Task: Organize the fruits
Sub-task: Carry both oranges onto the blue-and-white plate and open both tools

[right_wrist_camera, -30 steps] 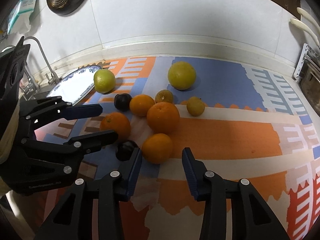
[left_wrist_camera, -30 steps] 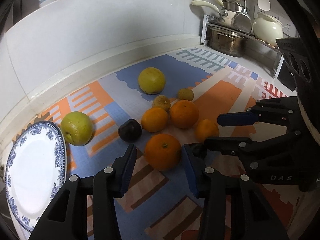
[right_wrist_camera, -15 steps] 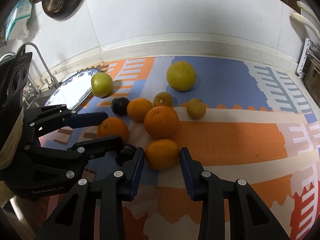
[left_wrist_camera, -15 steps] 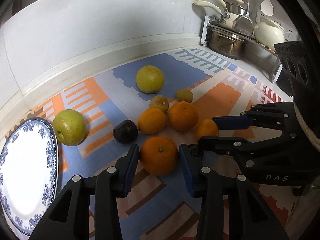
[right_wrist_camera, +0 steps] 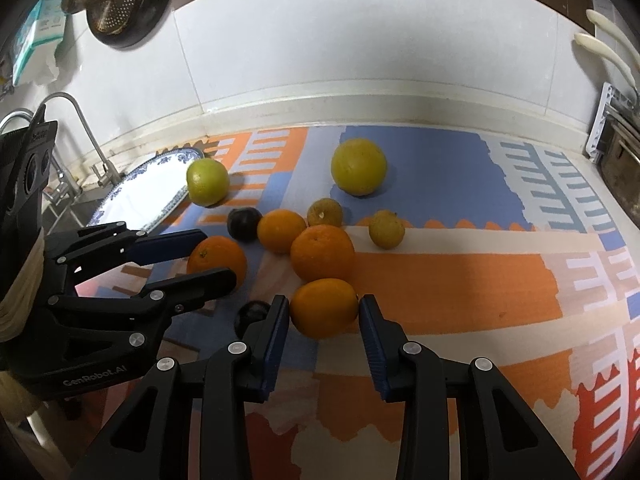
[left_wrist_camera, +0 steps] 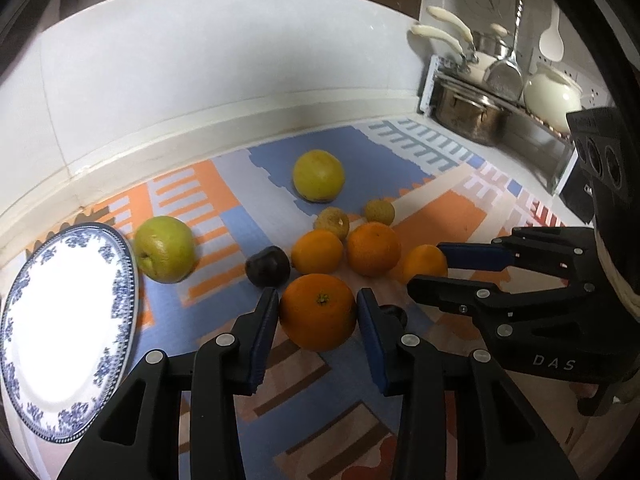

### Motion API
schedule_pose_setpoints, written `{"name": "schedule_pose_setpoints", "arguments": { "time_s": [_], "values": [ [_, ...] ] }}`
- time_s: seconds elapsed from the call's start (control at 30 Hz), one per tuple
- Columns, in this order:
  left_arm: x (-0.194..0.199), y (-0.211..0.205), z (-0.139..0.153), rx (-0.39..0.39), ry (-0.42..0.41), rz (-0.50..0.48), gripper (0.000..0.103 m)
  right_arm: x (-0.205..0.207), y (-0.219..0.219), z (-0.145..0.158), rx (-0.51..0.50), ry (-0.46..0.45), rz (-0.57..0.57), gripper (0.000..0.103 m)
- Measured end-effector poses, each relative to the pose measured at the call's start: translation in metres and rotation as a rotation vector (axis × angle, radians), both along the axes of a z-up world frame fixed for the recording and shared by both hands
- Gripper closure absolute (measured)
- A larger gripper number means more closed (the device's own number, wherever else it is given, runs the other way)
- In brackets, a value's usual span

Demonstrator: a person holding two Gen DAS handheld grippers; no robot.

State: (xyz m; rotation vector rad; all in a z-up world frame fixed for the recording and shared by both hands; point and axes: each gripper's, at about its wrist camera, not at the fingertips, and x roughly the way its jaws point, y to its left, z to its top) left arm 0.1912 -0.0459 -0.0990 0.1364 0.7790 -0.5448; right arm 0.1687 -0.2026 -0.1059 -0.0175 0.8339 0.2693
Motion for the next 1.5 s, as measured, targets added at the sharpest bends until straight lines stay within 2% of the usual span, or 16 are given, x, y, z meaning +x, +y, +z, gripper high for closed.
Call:
{"name": "schedule_pose_setpoints", "arguments": {
  "time_s": [0.43,0.63,0.93,1.17,1.5],
  "values": [
    [-0.015,0.044,0.029,-0.043,-0.064,0.161,0.064,-0.009,0.032,0.028,0.009,-0.081,0.090,0.066],
    [-0.024,0.075,0.040,-0.039,-0.103,0.260,0.064,-0.006,0.060,0.042,0.005,-0.127,0.153,0.066],
    [-0.025,0.123,0.041,-0.013,-0.108,0.410,0.064,0.012,0.108,0.054,0.011,-0.156,0.239,0.066],
    [-0.022,0.154,0.035,0.022,-0.103,0.489,0.064,0.034,0.143,0.045,0.032,-0.108,0.301,0.066],
    [-0.009,0.178,0.009,0.053,-0.042,0.527,0.064,0.062,0.191,0.018,0.012,-0.028,0.369,0.066]
  ]
}}
